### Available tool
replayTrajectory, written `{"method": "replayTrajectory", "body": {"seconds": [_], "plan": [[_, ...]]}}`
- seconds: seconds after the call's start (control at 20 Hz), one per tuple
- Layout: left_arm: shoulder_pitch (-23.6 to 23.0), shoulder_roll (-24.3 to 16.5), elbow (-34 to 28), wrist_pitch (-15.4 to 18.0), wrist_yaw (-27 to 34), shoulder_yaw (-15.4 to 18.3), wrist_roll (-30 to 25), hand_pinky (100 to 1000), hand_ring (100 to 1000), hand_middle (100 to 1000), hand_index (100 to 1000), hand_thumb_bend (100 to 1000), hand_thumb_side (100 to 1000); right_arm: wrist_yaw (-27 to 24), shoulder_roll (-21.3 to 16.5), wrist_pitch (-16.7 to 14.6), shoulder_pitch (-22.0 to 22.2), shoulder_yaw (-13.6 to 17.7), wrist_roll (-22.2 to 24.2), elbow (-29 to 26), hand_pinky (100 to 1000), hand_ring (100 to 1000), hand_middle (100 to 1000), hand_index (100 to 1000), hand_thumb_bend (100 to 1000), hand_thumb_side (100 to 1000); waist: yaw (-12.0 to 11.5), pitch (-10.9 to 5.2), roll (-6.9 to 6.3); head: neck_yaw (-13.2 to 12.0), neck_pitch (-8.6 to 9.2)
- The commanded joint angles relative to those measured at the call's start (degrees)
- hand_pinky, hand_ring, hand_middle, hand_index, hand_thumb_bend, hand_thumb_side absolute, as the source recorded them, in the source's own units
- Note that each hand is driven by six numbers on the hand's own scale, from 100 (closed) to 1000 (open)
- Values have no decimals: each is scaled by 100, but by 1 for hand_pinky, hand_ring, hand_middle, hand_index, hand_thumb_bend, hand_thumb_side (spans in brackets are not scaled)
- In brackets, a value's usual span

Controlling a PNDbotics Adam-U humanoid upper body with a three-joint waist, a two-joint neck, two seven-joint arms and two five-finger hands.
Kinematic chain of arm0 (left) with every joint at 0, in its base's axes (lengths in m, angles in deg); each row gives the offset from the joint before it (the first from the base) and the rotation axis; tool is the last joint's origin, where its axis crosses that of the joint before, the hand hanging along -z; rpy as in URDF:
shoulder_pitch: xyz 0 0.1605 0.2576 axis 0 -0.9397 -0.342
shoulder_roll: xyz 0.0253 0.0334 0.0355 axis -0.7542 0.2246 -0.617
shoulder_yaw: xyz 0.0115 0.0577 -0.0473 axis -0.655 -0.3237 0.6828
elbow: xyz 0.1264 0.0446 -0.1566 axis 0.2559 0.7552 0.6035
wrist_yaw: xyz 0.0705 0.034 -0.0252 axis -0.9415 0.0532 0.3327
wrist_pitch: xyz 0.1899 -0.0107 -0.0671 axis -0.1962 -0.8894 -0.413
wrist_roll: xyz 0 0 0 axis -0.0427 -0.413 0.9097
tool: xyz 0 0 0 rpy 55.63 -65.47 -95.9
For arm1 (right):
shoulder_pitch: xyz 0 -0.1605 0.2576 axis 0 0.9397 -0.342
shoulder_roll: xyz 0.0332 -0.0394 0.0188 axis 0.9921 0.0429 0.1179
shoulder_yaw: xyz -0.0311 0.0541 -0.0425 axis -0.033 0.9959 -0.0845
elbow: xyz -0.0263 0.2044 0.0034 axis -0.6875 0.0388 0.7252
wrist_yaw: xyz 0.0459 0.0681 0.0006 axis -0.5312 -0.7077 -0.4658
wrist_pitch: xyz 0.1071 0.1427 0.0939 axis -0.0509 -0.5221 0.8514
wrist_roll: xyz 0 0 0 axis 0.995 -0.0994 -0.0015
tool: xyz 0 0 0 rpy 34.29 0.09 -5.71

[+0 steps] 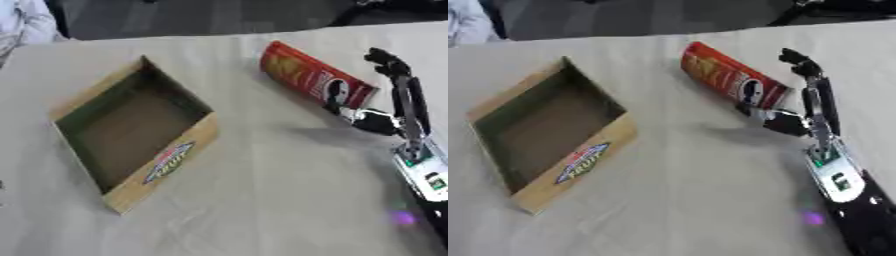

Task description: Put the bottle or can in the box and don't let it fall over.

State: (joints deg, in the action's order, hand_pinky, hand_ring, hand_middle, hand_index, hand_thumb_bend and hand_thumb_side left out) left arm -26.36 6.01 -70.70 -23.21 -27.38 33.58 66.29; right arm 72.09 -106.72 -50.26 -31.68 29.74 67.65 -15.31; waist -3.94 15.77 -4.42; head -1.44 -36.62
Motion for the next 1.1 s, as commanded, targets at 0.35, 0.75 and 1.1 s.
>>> {"method": "replayTrajectory", "body": {"seconds": [0.35,0.75,1.1], "plan": [[78,-96,-114,16,15,19,-23,558,879,652,667,548,612,67,-86,42,-140,41,155,195,859,880,764,886,829,455,-32,-60,2,-67,78],[102,-87,-115,23,31,18,-37,557,879,651,666,544,613,177,-54,196,-213,88,339,498,863,875,766,890,829,452,-56,-6,-12,-80,96],[111,-85,-114,28,38,23,-46,556,879,650,664,543,612,239,-11,323,-196,103,407,655,858,876,765,890,817,440,-58,12,-18,-92,82]]}}
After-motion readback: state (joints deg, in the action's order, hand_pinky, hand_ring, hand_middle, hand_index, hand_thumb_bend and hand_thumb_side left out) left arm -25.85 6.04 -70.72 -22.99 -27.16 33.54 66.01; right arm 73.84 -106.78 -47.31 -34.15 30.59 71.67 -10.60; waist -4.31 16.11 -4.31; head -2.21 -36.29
